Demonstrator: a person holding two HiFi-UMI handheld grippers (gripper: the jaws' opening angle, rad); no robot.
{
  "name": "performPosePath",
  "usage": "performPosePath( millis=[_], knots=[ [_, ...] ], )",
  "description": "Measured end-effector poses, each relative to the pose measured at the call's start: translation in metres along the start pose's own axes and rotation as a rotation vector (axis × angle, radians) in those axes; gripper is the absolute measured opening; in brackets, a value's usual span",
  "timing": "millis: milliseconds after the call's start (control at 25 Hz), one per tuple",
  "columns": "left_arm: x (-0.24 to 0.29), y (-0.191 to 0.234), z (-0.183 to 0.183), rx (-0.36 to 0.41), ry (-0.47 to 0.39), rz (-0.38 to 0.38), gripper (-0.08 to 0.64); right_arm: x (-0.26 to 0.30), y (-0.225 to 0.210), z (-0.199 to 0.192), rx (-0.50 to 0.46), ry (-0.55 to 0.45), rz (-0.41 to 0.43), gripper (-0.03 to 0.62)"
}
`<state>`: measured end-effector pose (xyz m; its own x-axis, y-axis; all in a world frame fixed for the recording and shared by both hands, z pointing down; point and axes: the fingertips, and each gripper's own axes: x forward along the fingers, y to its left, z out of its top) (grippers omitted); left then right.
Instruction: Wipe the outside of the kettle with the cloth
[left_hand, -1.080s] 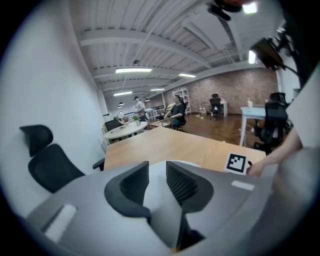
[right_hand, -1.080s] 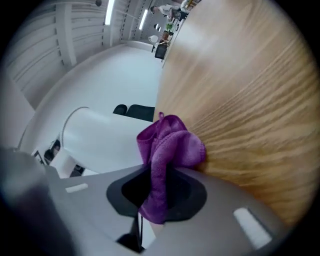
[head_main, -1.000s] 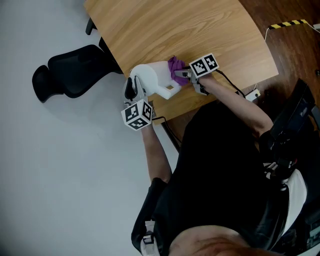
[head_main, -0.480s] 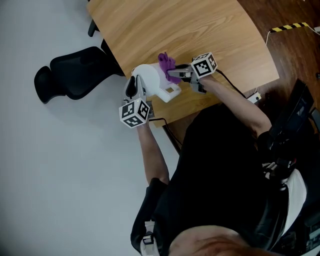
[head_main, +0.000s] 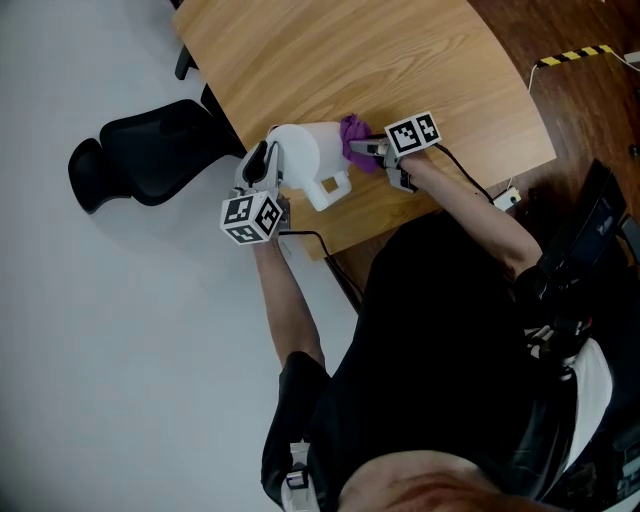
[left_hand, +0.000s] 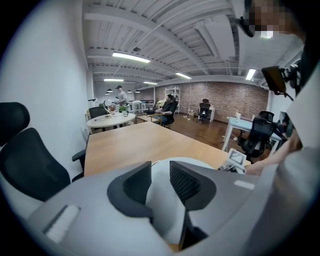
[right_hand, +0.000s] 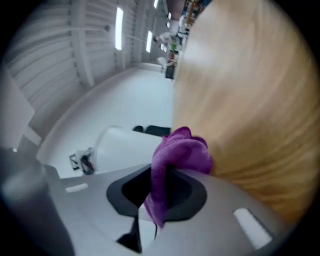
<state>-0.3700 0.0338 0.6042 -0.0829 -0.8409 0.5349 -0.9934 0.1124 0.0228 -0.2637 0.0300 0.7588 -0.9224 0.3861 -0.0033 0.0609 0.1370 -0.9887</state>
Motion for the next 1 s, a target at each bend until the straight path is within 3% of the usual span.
performPosePath(
  millis=[120,160,240,360,440,560,640,800,880,920,1000],
  knots=[
    [0.002,-0.003,0.006,-0.088,0.018,0.101,0.149,-0.028,0.109,0.049,-0.196,-0.155,0.320,0.057],
    [0.007,-0.006,0.005,-0.110,0.037,0.114,0.168,-0.032,0.134,0.060,-0.248,-0.168,0.387,0.055],
    [0.011,-0.006,0.002,-0.127,0.072,0.131,0.197,-0.016,0.152,0.067,-0.294,-0.117,0.416,0.057],
    [-0.003,0.002,0.008,-0.129,0.075,0.138,0.193,0.025,0.121,0.059,-0.216,-0.006,0.343,0.057],
    [-0.004,-0.005,0.015,-0.110,0.068,0.112,0.195,0.033,0.066,0.048,-0.105,0.043,0.216,0.057],
    [0.000,-0.012,0.022,-0.047,0.053,0.053,0.195,0.034,-0.014,0.024,-0.012,0.121,0.021,0.055],
    [0.002,-0.016,0.023,0.020,0.042,-0.029,0.193,0.035,-0.032,0.011,0.015,0.151,-0.018,0.054],
    [0.025,-0.048,0.012,0.161,0.062,-0.326,0.190,0.005,-0.047,-0.011,0.000,0.165,-0.098,0.054],
    [0.031,-0.066,0.012,0.214,0.065,-0.433,0.193,-0.012,-0.056,-0.026,-0.003,0.176,-0.134,0.054],
    [0.029,-0.069,0.012,0.229,0.065,-0.450,0.195,-0.012,-0.058,-0.036,0.010,0.183,-0.132,0.055],
    [0.022,-0.065,0.012,0.238,0.069,-0.412,0.199,-0.007,-0.054,-0.047,0.035,0.162,-0.094,0.057]
  ],
)
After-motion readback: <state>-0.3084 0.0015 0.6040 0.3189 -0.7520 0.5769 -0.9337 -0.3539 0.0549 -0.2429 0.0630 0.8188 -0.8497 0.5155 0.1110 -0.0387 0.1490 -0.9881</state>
